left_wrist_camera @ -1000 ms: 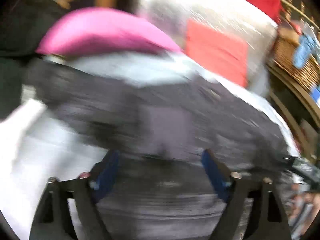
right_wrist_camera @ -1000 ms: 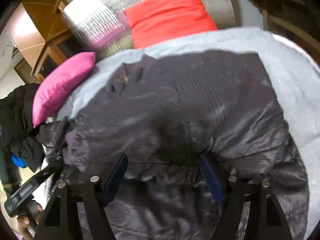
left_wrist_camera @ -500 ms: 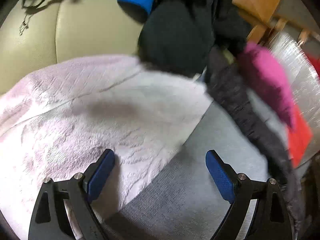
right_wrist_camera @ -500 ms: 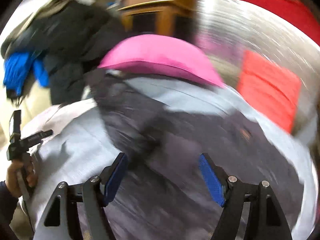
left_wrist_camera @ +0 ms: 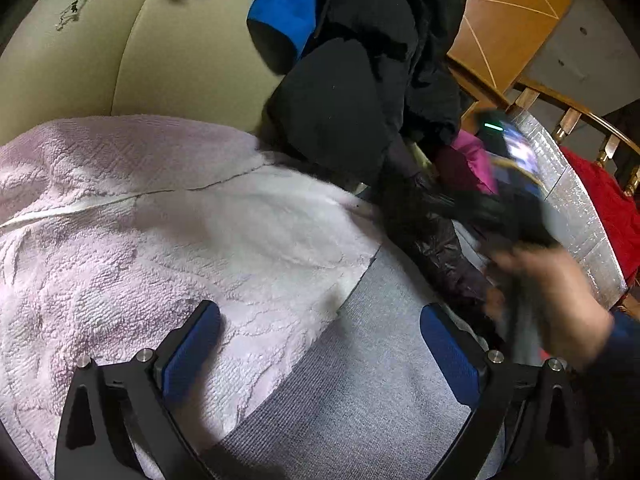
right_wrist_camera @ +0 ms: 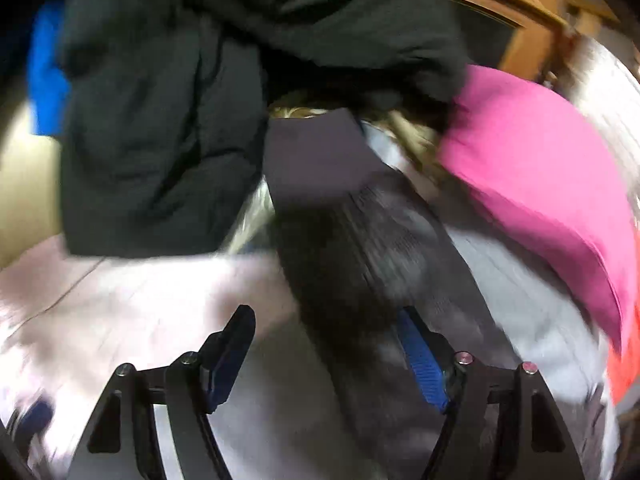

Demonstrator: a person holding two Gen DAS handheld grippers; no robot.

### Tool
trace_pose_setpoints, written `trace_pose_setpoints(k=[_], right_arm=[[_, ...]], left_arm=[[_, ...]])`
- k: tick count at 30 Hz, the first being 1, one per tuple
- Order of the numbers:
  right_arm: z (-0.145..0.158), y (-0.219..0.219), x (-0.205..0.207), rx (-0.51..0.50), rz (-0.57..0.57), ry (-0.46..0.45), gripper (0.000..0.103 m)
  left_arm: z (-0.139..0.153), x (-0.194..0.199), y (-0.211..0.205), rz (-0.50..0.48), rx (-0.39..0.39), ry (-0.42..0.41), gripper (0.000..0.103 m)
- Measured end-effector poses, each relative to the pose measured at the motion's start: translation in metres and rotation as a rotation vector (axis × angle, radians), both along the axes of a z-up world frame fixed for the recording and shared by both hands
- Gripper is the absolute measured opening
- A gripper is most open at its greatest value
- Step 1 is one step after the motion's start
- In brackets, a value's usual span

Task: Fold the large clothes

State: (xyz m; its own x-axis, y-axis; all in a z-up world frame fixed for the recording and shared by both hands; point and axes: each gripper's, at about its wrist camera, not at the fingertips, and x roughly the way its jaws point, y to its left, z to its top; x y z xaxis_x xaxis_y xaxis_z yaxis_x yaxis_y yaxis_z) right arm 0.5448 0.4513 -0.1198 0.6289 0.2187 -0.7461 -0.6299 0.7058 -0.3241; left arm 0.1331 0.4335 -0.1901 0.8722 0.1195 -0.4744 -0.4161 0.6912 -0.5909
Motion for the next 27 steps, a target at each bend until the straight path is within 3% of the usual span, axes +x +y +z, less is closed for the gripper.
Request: trace_pose_setpoints(k=[6, 7, 8, 9, 10, 17, 22, 27], right_arm=[[-0.037, 0.038, 0.033, -0.096, -0.001, 0.010, 0.075], [-0.040, 0.037, 0.036, -0.097, -0.012, 0.022, 0.053], [-0.041, 0.032, 0.041, -0.088, -0.037, 0.053, 0.024], [-0.036, 0.023, 0.042, -0.049, -0.054, 0.065, 0.021], [-0.028, 0.014, 0.039, -0.013, -0.061, 0.061, 0.011], [0.065, -0.061, -0.026, 0.229, 0.017, 0.062, 0.008], [0.139, -0.159, -0.058, 0.515, -0.087, 0.068, 0.008], [0.176, -0.253, -0.074, 0.658, -0.184, 0.066, 0.008]], left_arm=[[0.000, -0.008, -0.003, 0.005, 0.022, -0.018, 0.099], [0.001, -0.009, -0.004, 0.005, 0.023, -0.018, 0.099], [0.001, -0.009, -0.004, 0.006, 0.024, -0.019, 0.099], [0.002, -0.010, -0.004, 0.006, 0.024, -0.018, 0.099], [0.002, -0.009, -0.004, 0.006, 0.024, -0.017, 0.099], [0.004, -0.006, -0.003, 0.003, 0.021, 0.005, 0.099], [0.008, 0.001, -0.001, -0.002, 0.016, 0.051, 0.099], [0.025, 0.017, 0.002, -0.005, -0.031, 0.180, 0.100]])
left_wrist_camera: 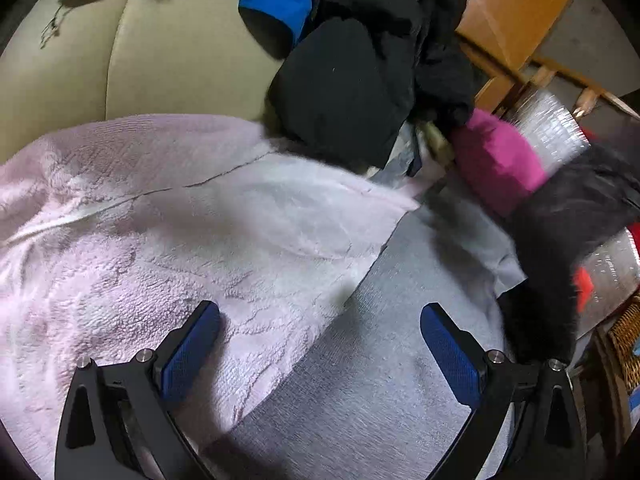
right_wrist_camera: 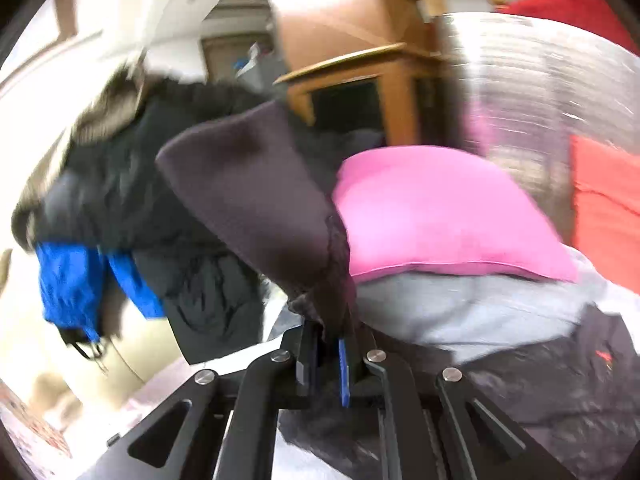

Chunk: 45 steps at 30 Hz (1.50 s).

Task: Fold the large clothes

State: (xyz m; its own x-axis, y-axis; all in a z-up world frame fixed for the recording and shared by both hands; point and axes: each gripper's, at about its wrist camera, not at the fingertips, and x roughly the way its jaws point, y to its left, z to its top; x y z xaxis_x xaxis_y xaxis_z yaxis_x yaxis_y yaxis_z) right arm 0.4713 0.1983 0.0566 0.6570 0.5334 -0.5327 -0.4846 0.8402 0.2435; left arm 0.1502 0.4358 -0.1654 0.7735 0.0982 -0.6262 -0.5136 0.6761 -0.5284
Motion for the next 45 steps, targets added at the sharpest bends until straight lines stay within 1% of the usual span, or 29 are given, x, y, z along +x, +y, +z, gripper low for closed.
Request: trace_pose_setpoints(k=[1, 2, 3, 4, 6, 8, 9, 10, 12, 14, 15, 17, 20, 24, 26, 27, 28, 29, 30, 31, 33, 35, 38, 40, 41, 42, 43, 44, 45], right_arm=[[0.006, -0.016, -0.001, 0.017, -0.011, 0.000, 0.008], [0.013, -0.022, -0.001, 0.028, -0.018, -0.004, 0.008], [0.018, -0.032, -0.006, 0.043, -0.020, -0.009, 0.008], [0.022, -0.041, -0.009, 0.058, -0.023, -0.018, 0.008], [0.033, -0.050, -0.011, 0.080, -0.032, -0.031, 0.008], [0.041, -0.066, -0.017, 0.106, -0.042, -0.046, 0.008], [0.044, -0.074, -0.020, 0.114, -0.049, -0.057, 0.008], [0.048, -0.084, -0.025, 0.122, -0.056, -0.064, 0.008], [0.049, -0.100, -0.033, 0.121, -0.068, -0.076, 0.008], [0.047, -0.115, -0.040, 0.116, -0.079, -0.079, 0.008], [0.047, -0.124, -0.041, 0.110, -0.082, -0.080, 0.008], [0.043, -0.138, -0.045, 0.100, -0.088, -0.076, 0.008], [0.039, -0.159, -0.050, 0.106, -0.098, -0.077, 0.008], [0.033, -0.184, -0.064, 0.103, -0.105, -0.088, 0.008], [0.029, -0.196, -0.072, 0.103, -0.105, -0.093, 0.008], [0.027, -0.203, -0.077, 0.102, -0.109, -0.094, 0.008], [0.024, -0.210, -0.082, 0.097, -0.115, -0.099, 0.008], [0.021, -0.217, -0.086, 0.092, -0.122, -0.102, 0.008], [0.018, -0.225, -0.091, 0.086, -0.133, -0.104, 0.008], [0.015, -0.232, -0.094, 0.080, -0.142, -0.104, 0.008], [0.005, -0.252, -0.101, 0.055, -0.174, -0.094, 0.008], [-0.004, -0.272, -0.104, 0.016, -0.218, -0.088, 0.008], [-0.008, -0.300, -0.101, -0.015, -0.279, -0.083, 0.007], [-0.009, -0.316, -0.102, -0.054, -0.312, -0.113, 0.007], [-0.012, -0.320, -0.104, -0.071, -0.319, -0.124, 0.007], [-0.019, -0.325, -0.105, -0.093, -0.330, -0.128, 0.007], [-0.029, -0.330, -0.104, -0.109, -0.349, -0.122, 0.007], [-0.048, -0.341, -0.101, -0.106, -0.374, -0.079, 0.007], [-0.073, -0.354, -0.094, -0.067, -0.390, 0.007, 0.007]], left_arm=[[0.005, 0.000, 0.002, 0.000, -0.067, -0.007, 0.100], [0.010, -0.003, 0.003, -0.011, -0.180, -0.068, 0.100], [0.020, -0.004, -0.002, -0.047, -0.345, -0.170, 0.100], [0.027, -0.001, -0.008, -0.087, -0.432, -0.220, 0.100], [0.045, 0.019, -0.039, -0.231, -0.667, -0.330, 0.100], [0.055, 0.041, -0.068, -0.319, -0.827, -0.387, 0.100], [0.057, 0.056, -0.083, -0.342, -0.915, -0.401, 0.100], [0.055, 0.068, -0.094, -0.353, -0.988, -0.407, 0.101], [0.044, 0.100, -0.120, -0.367, -1.180, -0.401, 0.101], [0.032, 0.118, -0.141, -0.344, -1.301, -0.390, 0.101], [0.028, 0.125, -0.152, -0.340, -1.351, -0.405, 0.101], [0.026, 0.133, -0.166, -0.347, -1.391, -0.404, 0.101], [0.011, 0.145, -0.178, -0.285, -1.395, -0.346, 0.101], [-0.009, 0.151, -0.169, -0.207, -1.429, -0.345, 0.101], [-0.007, 0.155, -0.174, -0.231, -1.430, -0.366, 0.101], [-0.003, 0.158, -0.175, -0.242, -1.400, -0.357, 0.101], [0.001, 0.161, -0.178, -0.252, -1.349, -0.330, 0.085], [0.004, 0.166, -0.184, -0.285, -1.273, -0.267, 0.033], [0.005, 0.170, -0.192, -0.320, -1.228, -0.217, 0.012], [0.007, 0.172, -0.201, -0.337, -1.160, -0.160, 0.009], [0.021, 0.172, -0.217, -0.389, -0.962, -0.089, 0.009], [0.034, 0.172, -0.235, -0.431, -0.846, -0.060, 0.009], [0.049, 0.175, -0.262, -0.499, -0.747, -0.059, 0.009], [0.054, 0.179, -0.277, -0.531, -0.688, -0.070, 0.009], [0.053, 0.182, -0.287, -0.551, -0.634, -0.071, 0.010], [0.047, 0.186, -0.296, -0.573, -0.594, -0.044, 0.010], [0.036, 0.189, -0.304, -0.584, -0.574, -0.004, 0.011], [0.022, 0.192, -0.312, -0.585, -0.542, 0.063, 0.011], [0.009, 0.193, -0.319, -0.574, -0.497, 0.126, 0.011]])
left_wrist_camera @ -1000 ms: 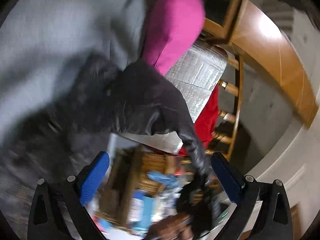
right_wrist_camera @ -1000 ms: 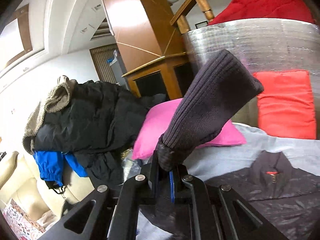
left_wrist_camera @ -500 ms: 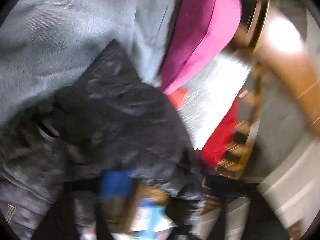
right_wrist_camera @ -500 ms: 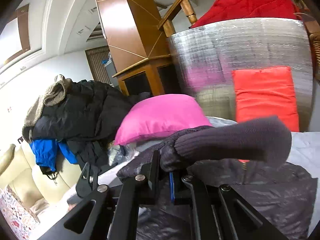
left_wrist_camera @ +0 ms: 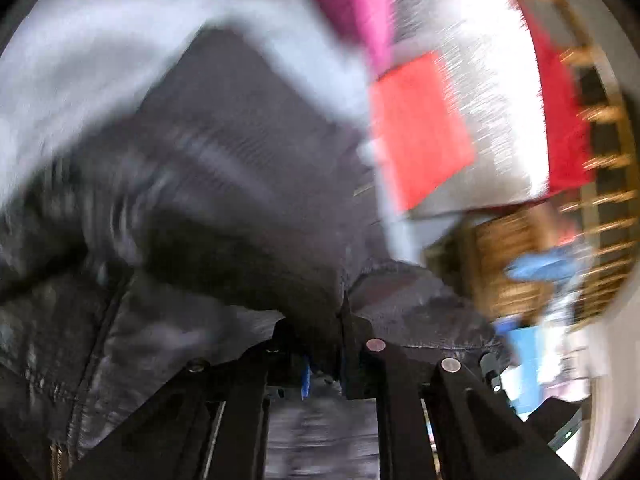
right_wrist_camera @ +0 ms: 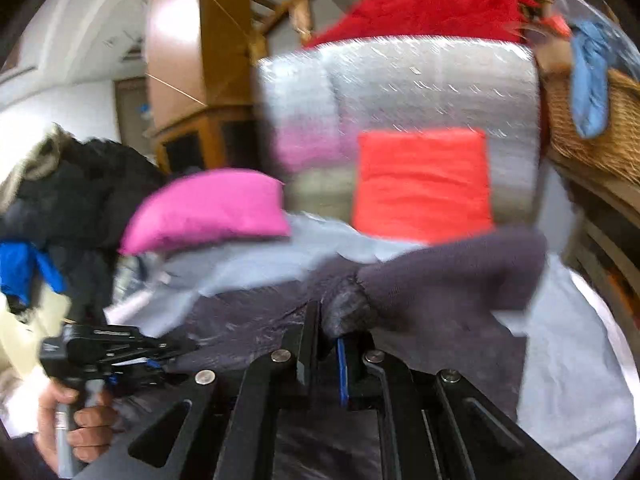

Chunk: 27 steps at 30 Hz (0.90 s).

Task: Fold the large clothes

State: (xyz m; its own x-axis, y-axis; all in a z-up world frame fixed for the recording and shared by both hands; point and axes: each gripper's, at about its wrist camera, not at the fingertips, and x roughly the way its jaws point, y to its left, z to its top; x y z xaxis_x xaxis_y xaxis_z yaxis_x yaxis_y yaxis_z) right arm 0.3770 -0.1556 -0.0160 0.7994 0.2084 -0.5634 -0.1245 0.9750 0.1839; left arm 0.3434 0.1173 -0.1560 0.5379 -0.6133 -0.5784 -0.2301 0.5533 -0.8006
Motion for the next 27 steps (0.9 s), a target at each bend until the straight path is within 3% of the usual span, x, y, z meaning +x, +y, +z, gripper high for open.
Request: trace_pose_setpoints(k=[3, 6, 7, 8, 9, 10, 11, 13, 14, 15, 16, 17, 20, 24, 26, 27], right_arm=[[-0.068, -0.034, 0.011, 0.174, -0.046, 0.216, 0.009], [-0.088, -0.058, 0.002, 0.345, -0.035, 0.220, 0.015], [-0.089, -0.065, 0.000, 0.395, -0.036, 0.215, 0.029], [-0.092, -0.075, -0.001, 0.473, -0.046, 0.216, 0.062], [-0.095, -0.084, -0.003, 0.547, -0.079, 0.209, 0.080], [-0.099, -0.094, -0.005, 0.612, -0.111, 0.193, 0.087], [-0.101, -0.098, -0.002, 0.669, -0.127, 0.202, 0.087], [-0.113, -0.112, 0.002, 0.794, -0.181, 0.228, 0.086], [-0.116, -0.114, 0.002, 0.825, -0.197, 0.236, 0.084], [-0.117, -0.116, 0.006, 0.836, -0.206, 0.251, 0.080], [-0.112, -0.114, 0.010, 0.775, -0.224, 0.274, 0.051], [-0.103, -0.112, 0.015, 0.707, -0.232, 0.285, 0.018], [-0.052, -0.096, 0.025, 0.520, -0.160, 0.203, 0.014], [0.029, -0.071, 0.012, 0.265, -0.094, -0.054, 0.013], [0.028, -0.072, 0.010, 0.218, -0.109, -0.078, 0.013], [0.013, -0.075, 0.013, 0.196, -0.141, -0.049, 0.013]], left_arm=[[-0.021, -0.002, -0.004, -0.001, 0.043, 0.039, 0.024], [-0.016, -0.003, -0.003, 0.006, 0.051, 0.014, 0.035], [-0.013, -0.006, -0.001, 0.007, 0.068, 0.005, 0.046], [-0.007, -0.006, -0.001, 0.016, 0.083, -0.007, 0.057], [-0.004, -0.011, 0.000, 0.027, 0.093, -0.020, 0.062], [0.001, -0.016, 0.002, 0.038, 0.094, -0.031, 0.072], [0.004, -0.019, 0.006, 0.058, 0.087, -0.042, 0.079], [0.006, -0.021, 0.013, 0.096, 0.070, -0.044, 0.079], [0.006, -0.016, 0.017, 0.103, 0.057, -0.043, 0.076], [0.004, -0.013, 0.020, 0.098, 0.057, -0.042, 0.063], [0.002, -0.007, 0.018, 0.070, 0.088, -0.024, 0.013], [0.001, -0.003, 0.017, 0.049, 0.107, -0.008, 0.009], [0.019, 0.000, 0.013, 0.054, 0.137, -0.095, 0.008], [0.054, 0.001, 0.003, 0.054, 0.150, -0.255, 0.009], [0.045, 0.014, -0.008, 0.029, 0.219, -0.232, 0.016], [0.030, 0.022, -0.015, 0.001, 0.241, -0.171, 0.017]])
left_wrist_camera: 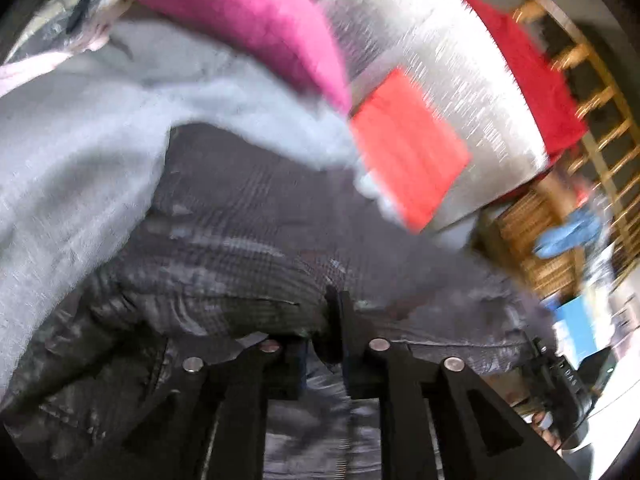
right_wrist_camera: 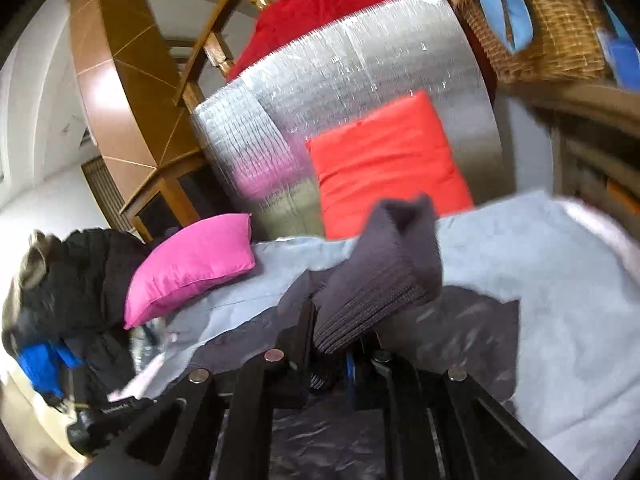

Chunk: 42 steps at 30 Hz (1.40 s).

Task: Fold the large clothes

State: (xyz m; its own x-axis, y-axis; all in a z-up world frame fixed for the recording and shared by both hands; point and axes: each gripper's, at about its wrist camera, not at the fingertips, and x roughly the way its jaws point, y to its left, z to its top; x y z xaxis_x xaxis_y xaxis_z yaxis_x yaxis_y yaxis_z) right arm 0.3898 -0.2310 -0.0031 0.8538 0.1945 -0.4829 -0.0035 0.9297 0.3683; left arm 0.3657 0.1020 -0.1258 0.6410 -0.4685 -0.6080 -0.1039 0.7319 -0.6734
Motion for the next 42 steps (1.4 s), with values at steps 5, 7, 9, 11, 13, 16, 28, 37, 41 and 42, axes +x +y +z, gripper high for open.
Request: trace_pose_setpoints(k=[5, 7, 9, 11, 13, 16, 28, 37, 41, 42], right_arm=[[-0.121, -0.038, 0.023, 0.168, -0.069, 0.350, 0.017], [-0.121, -0.046, 0.012, 0.220, -0.074, 0.313, 0.024], [-0.112, -0.049, 0.007, 0.243, -0.052, 0.304, 0.065], [-0.096, -0.052, -0.007, 0.233, -0.042, 0.272, 0.085], [-0.081, -0.059, -0.021, 0.202, -0.047, 0.275, 0.085], [-0.056, -0.058, -0.040, 0.172, -0.087, 0.195, 0.085], [-0.111, -0.011, 0.034, -0.040, 0.056, 0.335, 0.083], [-0.106, -0.002, 0.028, -0.137, 0.039, 0.337, 0.083], [-0.058, 0.014, 0.011, -0.219, 0.011, 0.197, 0.085], [-0.053, 0.021, 0.011, -0.250, 0.011, 0.179, 0.085]], left_arm=[[-0.035, 0.009, -0.004, 0.004, 0.055, 0.145, 0.061], [-0.025, 0.003, 0.000, 0.006, 0.107, 0.160, 0.077], [-0.012, -0.009, 0.006, -0.006, 0.169, 0.145, 0.080], [-0.001, -0.023, 0.012, -0.034, 0.234, 0.134, 0.080], [0.013, -0.041, 0.026, -0.018, 0.282, 0.082, 0.080], [0.035, -0.044, 0.045, 0.123, 0.358, -0.009, 0.080], [-0.031, 0.048, -0.003, 0.049, 0.657, 0.101, 0.073], [-0.028, 0.040, 0.006, 0.063, 0.664, 0.071, 0.084], [0.009, 0.013, -0.003, 0.114, 0.647, -0.045, 0.083], [0.015, 0.011, -0.013, 0.099, 0.656, -0.067, 0.083]])
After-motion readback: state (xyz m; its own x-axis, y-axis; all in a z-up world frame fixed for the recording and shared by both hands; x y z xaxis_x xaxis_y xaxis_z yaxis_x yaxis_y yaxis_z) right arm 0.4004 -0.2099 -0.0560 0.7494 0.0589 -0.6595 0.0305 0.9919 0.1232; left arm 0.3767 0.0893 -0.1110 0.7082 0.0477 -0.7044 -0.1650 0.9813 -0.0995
